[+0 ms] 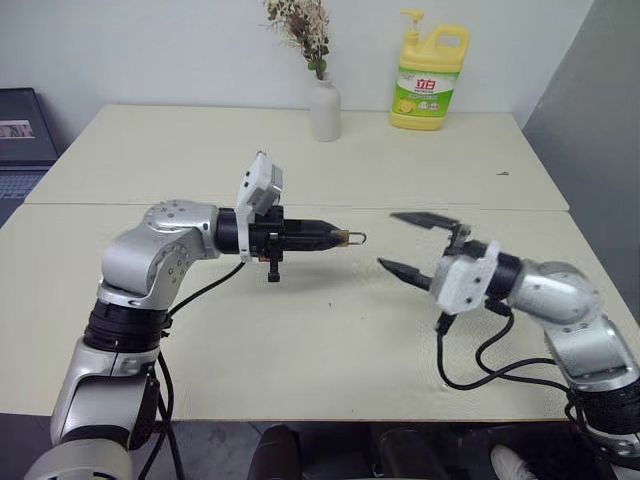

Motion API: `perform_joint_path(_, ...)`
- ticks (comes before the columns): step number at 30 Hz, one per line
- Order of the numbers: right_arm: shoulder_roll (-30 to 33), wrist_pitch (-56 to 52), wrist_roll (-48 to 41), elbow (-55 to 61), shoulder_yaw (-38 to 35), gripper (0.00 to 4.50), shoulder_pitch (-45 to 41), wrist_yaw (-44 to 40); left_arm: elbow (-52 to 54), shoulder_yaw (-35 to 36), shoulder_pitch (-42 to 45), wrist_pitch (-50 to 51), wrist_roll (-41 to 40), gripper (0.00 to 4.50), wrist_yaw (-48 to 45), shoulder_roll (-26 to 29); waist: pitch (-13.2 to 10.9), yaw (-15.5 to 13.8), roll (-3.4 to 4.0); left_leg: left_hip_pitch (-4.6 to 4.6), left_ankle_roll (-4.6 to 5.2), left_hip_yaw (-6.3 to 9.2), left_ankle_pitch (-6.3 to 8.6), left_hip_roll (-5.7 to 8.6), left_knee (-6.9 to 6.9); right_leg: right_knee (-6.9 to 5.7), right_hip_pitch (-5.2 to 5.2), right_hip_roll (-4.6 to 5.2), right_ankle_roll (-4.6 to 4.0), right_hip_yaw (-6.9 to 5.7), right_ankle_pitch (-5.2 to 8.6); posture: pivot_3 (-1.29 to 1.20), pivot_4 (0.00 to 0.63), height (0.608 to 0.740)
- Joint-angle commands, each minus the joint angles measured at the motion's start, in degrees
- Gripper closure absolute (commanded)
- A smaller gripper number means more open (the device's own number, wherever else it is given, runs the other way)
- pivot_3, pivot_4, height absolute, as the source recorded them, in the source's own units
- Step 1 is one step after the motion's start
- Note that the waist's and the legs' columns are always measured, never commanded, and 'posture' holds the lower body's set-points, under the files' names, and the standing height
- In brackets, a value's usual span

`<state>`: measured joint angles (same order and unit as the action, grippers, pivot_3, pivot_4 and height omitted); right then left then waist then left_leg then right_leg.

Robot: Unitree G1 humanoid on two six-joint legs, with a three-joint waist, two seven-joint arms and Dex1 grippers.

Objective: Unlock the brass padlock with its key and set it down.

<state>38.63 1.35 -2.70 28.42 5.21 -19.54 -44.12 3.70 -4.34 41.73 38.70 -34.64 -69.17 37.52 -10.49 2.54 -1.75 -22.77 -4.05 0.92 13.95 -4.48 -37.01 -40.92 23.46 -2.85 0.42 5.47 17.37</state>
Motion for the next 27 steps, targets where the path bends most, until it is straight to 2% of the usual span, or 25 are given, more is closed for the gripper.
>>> perform_joint_path(1,-0.39,-9.96,-9.07,7.18,-1.29,2.41,-1.99,-1.29,0.55,1.16,2.17,-0.84,0.07,4.32,-0.19,0.33,0.0,0.01,0.0,-0.01,0.0,0.0,0.0,0.0,0.0,0.0,0.0,0.0,0.0,0.0,0.0,0.0,0.15,0.74)
perform_joint_path(7,-0.51,-14.05,-10.98,8.13,1.63,4.49,-5.1,-3.16,1.04,0.91,3.04,-0.77,0.4,4.32,0.01,0.33,0.0,-0.02,0.0,-0.02,0.0,0.0,0.0,0.01,-0.02,0.02,0.0,0.0,0.25,-0.01,0.14,0.0,0.15,0.74)
perform_joint_path(15,-1.54,-13.78,-8.75,4.52,5.06,4.5,-8.3,-3.94,2.24,0.5,2.89,-0.47,0.36,4.32,-0.63,0.56,0.0,-0.03,0.0,-0.04,0.01,0.01,0.0,0.0,-0.01,0.04,0.01,0.0,0.26,-0.03,0.15,0.0,0.15,0.74)
perform_joint_path(27,-2.05,-9.97,-5.52,-1.72,5.21,4.5,-11.06,-4.65,3.84,0.81,1.92,0.6,-0.42,4.32,-1.51,1.34,0.0,0.02,0.0,-0.04,0.01,0.0,0.0,0.0,-0.01,0.04,0.01,0.0,0.26,-0.02,0.15,0.0,0.15,0.74)
